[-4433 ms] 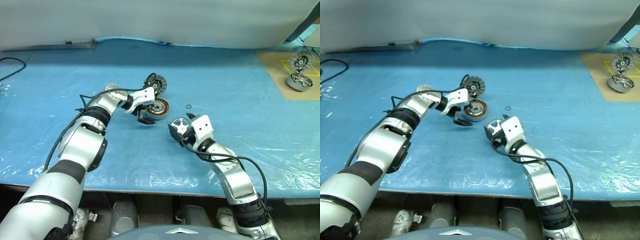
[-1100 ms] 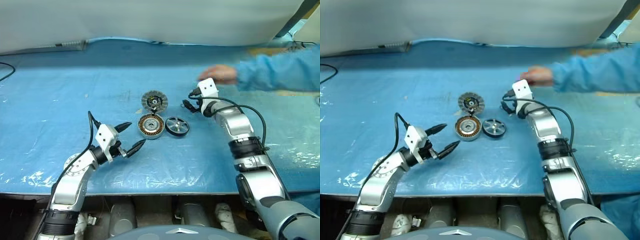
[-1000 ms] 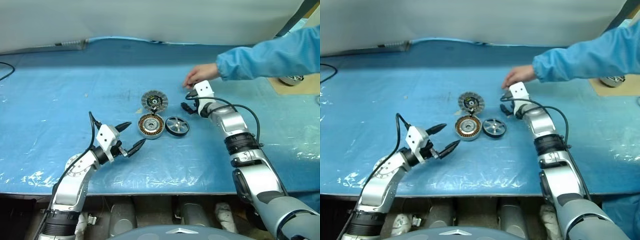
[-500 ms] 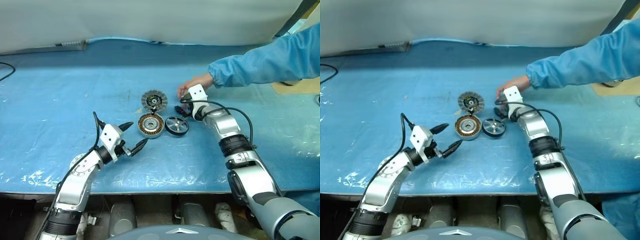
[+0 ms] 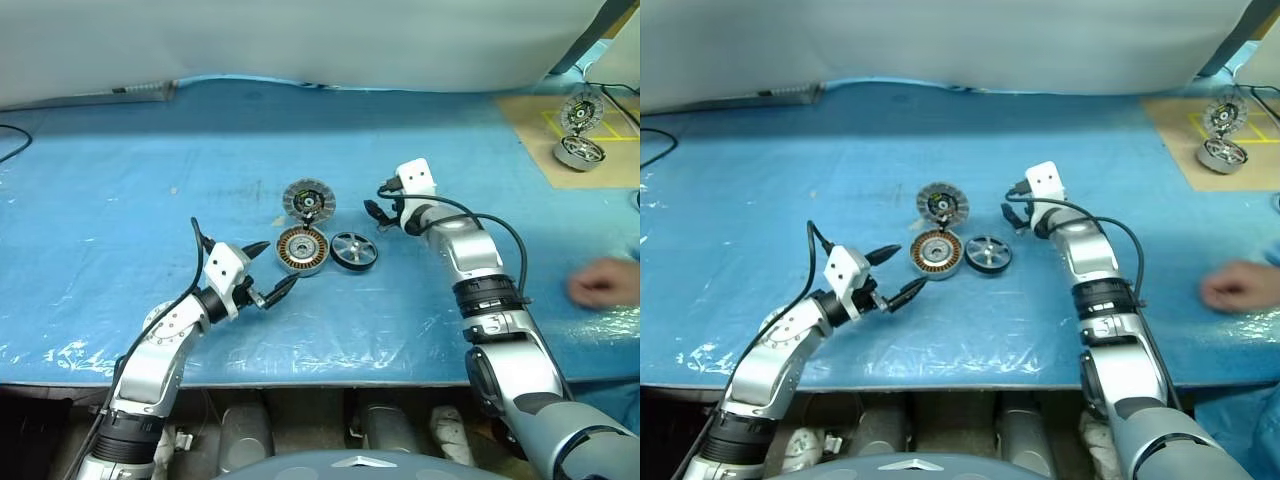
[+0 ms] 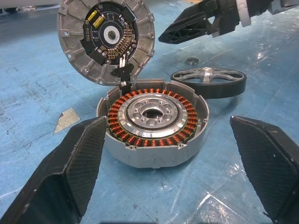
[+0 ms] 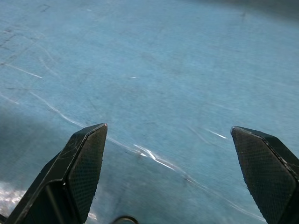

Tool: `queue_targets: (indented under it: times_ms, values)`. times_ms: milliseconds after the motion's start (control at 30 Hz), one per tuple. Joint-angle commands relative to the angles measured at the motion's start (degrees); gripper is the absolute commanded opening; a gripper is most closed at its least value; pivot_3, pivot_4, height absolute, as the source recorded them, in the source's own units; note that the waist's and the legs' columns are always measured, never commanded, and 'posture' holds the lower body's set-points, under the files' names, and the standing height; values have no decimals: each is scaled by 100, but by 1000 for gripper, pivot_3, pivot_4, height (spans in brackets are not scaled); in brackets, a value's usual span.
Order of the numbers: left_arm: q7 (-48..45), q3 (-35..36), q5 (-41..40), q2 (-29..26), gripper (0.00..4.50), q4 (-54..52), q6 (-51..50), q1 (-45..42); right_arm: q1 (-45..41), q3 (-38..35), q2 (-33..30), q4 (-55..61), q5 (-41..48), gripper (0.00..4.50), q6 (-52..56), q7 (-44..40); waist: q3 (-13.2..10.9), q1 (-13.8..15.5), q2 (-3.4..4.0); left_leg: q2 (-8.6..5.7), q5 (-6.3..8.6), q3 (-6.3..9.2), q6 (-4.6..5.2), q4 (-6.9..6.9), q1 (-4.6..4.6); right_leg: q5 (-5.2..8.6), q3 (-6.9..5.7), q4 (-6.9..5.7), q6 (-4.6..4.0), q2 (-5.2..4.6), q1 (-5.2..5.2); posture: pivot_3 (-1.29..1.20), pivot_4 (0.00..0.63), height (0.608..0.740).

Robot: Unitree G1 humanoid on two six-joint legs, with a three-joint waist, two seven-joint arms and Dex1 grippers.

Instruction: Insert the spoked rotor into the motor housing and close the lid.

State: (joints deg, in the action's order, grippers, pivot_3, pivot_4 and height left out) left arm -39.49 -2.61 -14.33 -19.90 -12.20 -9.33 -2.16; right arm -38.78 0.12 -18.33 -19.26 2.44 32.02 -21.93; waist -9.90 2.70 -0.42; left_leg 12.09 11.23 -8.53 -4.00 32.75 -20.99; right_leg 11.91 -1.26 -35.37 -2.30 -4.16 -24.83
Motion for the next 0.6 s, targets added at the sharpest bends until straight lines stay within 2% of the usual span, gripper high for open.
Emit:
queue_targets:
  times_ms: [33, 267, 600]
  values:
    - [-20, 17, -99, -39, 4475, -177, 67, -13, 438, -37, -279, 719, 135, 4500, -90, -360, 0, 2, 0, 0, 0, 0, 0, 0, 0, 0, 0, 1, 0, 0, 0, 0, 150, 740]
    - [-107, 0, -94, -37, 4475, -14, 212, 47, 1010, -84, -567, 1123, 277, 4500, -121, -822, 0, -35, 0, 0, 0, -4, 1, 1, -2, -1, 7, -5, -1, 0, 1, 0, 150, 740]
    - [-191, 24, -67, -29, 4475, 306, 503, 65, 845, 49, -338, 682, 358, 4500, -440, -904, 1, -20, 1, -1, 0, -4, 1, 4, 2, -1, 6, -6, -2, 0, 0, 0, 150, 740]
